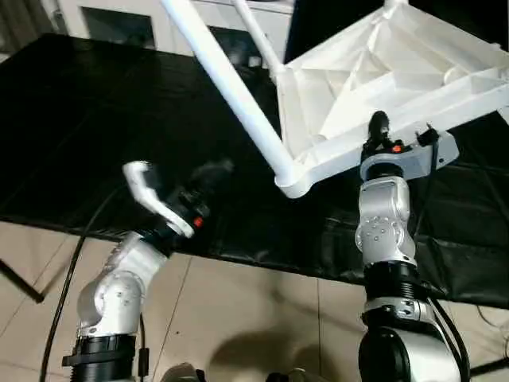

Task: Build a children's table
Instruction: Flip table

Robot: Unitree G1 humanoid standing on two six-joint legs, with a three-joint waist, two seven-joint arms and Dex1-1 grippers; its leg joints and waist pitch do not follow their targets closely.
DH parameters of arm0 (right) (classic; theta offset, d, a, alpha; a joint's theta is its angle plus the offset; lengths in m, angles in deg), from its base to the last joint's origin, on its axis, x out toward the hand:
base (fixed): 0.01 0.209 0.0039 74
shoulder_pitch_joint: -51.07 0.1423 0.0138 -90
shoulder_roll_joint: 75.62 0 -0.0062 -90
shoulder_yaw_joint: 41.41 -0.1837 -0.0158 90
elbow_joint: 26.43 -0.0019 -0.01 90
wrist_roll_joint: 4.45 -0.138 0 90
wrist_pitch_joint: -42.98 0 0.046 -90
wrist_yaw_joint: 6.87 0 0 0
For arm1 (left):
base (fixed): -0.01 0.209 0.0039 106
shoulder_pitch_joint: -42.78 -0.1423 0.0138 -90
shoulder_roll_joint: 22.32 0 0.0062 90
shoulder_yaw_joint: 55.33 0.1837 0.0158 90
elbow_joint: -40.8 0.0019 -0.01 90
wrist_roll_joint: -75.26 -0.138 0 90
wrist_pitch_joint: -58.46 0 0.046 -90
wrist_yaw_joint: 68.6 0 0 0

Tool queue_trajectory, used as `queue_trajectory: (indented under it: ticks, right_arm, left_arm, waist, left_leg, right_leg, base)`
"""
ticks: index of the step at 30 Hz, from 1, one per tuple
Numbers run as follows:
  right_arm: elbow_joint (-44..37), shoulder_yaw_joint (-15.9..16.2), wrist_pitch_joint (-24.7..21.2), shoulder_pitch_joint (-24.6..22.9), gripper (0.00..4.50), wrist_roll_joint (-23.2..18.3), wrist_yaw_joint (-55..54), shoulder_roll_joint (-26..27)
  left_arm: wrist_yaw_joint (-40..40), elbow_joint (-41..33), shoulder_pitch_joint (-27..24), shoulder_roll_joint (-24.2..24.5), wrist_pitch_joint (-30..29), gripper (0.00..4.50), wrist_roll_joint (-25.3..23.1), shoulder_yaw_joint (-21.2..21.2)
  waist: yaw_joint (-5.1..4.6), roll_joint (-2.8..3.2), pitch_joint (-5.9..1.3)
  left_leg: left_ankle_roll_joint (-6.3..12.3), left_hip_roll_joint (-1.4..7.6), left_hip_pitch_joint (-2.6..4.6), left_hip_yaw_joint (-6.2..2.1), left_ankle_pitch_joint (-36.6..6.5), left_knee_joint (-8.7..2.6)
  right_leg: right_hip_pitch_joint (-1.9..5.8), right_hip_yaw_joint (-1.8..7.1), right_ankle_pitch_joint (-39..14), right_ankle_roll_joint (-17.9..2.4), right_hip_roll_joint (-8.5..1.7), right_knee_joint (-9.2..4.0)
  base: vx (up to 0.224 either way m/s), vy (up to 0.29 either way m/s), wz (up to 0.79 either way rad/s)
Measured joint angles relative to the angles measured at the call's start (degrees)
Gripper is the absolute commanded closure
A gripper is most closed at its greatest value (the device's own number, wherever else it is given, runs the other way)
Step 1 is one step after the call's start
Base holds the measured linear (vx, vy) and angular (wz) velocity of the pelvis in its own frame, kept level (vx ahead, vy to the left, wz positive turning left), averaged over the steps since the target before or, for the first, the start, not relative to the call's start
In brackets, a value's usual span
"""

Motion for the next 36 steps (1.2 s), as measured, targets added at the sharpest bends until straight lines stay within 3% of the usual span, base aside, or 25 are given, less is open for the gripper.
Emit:
queue_trajectory:
  ticks: [5,8,11,14,16,19,30,36]
  right_arm:
    - [0.0,0.9,0.9,0.0,2.51,3.5,-0.1,-1.1]
    - [0.0,2.4,1.2,0.0,2.51,5.9,-0.2,-1.9]
    - [-0.1,4.3,1.2,0.0,2.51,8.9,-0.2,-3.0]
    - [-0.2,5.6,1.2,0.0,2.51,11.5,-0.2,-3.4]
    - [-0.2,6.8,1.2,0.0,2.52,13.5,-0.5,-3.9]
    - [-0.2,8.4,1.2,0.0,2.53,16.2,-1.0,-5.0]
    - [-1.3,13.7,-0.4,0.0,2.53,28.1,-4.0,-8.7]
    - [-1.8,15.8,-1.5,-1.1,2.54,32.8,-6.6,-9.7]
  left_arm:
    - [-2.3,-3.1,-1.9,3.8,6.3,1.27,-9.3,5.2]
    - [-2.1,-4.1,-2.6,5.6,10.8,0.73,-14.3,6.8]
    - [-1.6,-4.4,-2.7,7.9,15.4,0.77,-19.8,8.6]
    - [-1.6,-4.6,-3.0,8.2,16.6,0.26,-21.6,9.6]
    - [-1.5,-4.6,-3.5,8.4,17.2,0.38,-23.2,10.2]
    - [-1.4,-4.7,-3.8,8.3,17.3,0.02,-23.9,10.8]
    - [1.0,-7.5,-2.5,8.7,17.9,0.00,-26.8,11.3]
    - [2.9,-8.5,2.6,10.6,16.6,0.00,-30.2,11.1]
  waist:
    - [-0.21,0.18,0.11]
    - [-0.21,0.17,0.11]
    - [-0.18,0.17,0.11]
    - [-0.03,0.17,0.11]
    - [-0.02,0.17,0.11]
    - [0.13,0.17,0.11]
    - [0.38,0.15,0.11]
    - [0.26,0.14,0.11]
  left_leg:
    - [0.04,0.00,0.00,0.00,0.0,0.00]
    - [0.05,0.00,0.00,0.00,0.1,0.00]
    - [0.06,0.00,0.00,0.00,0.1,0.01]
    - [0.06,0.00,0.00,0.00,0.1,0.02]
    - [0.07,0.00,0.00,0.01,0.1,0.02]
    - [0.05,0.00,0.00,0.00,0.1,0.03]
    - [0.07,-0.01,-0.08,0.00,0.1,0.04]
    - [0.10,-0.01,-0.09,0.00,0.1,0.05]
  right_leg:
    - [0.01,0.00,0.1,-0.1,0.00,0.01]
    - [0.01,-0.01,0.1,-0.1,0.00,0.00]
    - [0.02,0.00,0.1,-0.1,0.00,0.01]
    - [0.04,0.00,0.1,-0.1,-0.01,0.01]
    - [0.04,0.00,0.1,-0.1,-0.01,0.00]
    - [0.04,-0.01,0.2,-0.1,-0.01,0.01]
    - [0.01,-0.02,0.2,-0.1,-0.02,0.01]
    - [0.00,-0.02,0.2,-0.1,-0.02,0.01]
  base:
    - [0.000,0.000,0.00]
    - [0.000,0.000,0.00]
    - [0.000,0.000,0.00]
    - [0.000,0.000,0.00]
    - [0.000,0.000,0.00]
    - [0.000,0.000,0.00]
    - [0.000,0.000,0.00]
    - [0.000,0.000,0.00]
